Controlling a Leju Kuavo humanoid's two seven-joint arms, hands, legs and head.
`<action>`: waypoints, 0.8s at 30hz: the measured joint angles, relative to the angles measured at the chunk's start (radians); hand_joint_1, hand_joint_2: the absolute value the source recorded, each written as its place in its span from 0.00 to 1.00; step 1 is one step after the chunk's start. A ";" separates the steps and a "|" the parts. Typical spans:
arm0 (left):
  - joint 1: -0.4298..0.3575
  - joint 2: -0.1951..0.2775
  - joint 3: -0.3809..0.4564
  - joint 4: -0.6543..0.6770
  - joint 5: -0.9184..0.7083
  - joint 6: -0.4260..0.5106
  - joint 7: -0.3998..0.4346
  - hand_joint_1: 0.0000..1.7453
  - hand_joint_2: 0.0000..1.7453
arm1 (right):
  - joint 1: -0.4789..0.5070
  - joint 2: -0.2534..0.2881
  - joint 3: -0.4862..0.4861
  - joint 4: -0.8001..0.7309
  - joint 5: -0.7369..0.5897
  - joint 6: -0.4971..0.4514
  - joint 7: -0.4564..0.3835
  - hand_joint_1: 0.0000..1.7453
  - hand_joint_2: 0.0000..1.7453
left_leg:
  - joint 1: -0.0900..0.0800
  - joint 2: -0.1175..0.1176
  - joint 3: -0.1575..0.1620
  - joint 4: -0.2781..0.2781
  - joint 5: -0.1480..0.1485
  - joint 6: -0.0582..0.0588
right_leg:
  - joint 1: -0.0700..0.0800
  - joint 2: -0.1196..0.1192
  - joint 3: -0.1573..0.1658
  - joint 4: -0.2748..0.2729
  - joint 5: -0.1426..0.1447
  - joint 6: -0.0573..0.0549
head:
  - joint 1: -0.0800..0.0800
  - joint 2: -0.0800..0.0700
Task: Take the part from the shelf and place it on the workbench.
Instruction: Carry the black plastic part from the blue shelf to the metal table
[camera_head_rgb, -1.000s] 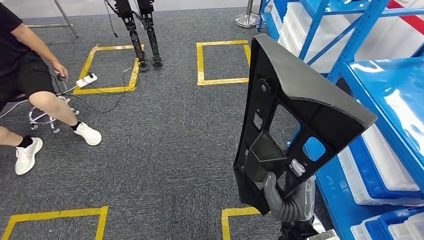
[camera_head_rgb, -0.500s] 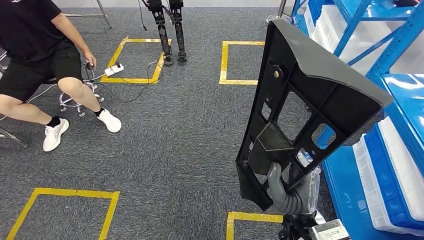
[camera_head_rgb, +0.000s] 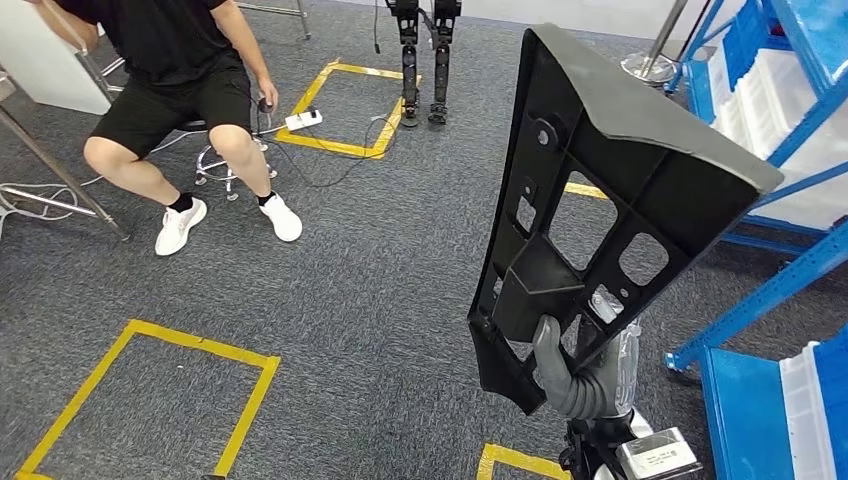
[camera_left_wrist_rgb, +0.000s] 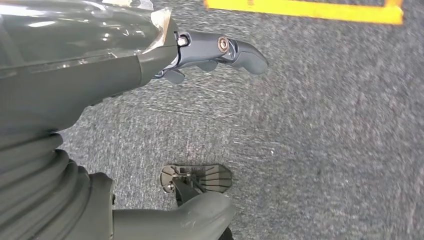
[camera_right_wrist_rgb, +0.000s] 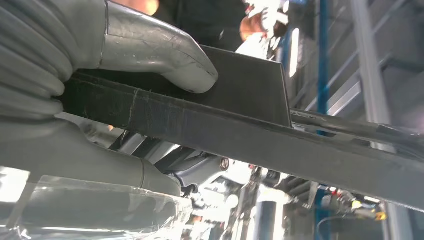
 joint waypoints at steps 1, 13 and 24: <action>0.000 0.001 0.001 0.000 0.000 0.002 0.000 0.00 1.00 | -0.005 -0.001 0.001 0.001 -0.002 0.000 0.001 1.00 1.00 | 0.000 -0.013 -0.003 0.008 -0.004 -0.006 | -0.003 0.016 0.024 -0.058 0.023 0.004 | 0.002 0.000; 0.014 0.007 0.023 0.001 0.000 0.012 0.000 0.00 1.00 | -0.029 -0.012 0.014 0.014 -0.033 -0.005 0.002 1.00 1.00 | 0.009 0.084 -0.185 0.311 -0.118 -0.047 | 0.008 -0.055 0.058 -0.108 0.024 -0.050 | -0.011 0.000; 0.017 0.024 0.039 0.002 -0.008 0.041 -0.003 0.00 1.00 | -0.071 -0.017 0.032 0.030 -0.061 -0.009 0.001 1.00 1.00 | -0.005 0.101 -0.009 -0.020 0.022 0.016 | 0.021 -0.065 0.063 -0.044 -0.034 -0.030 | -0.006 0.000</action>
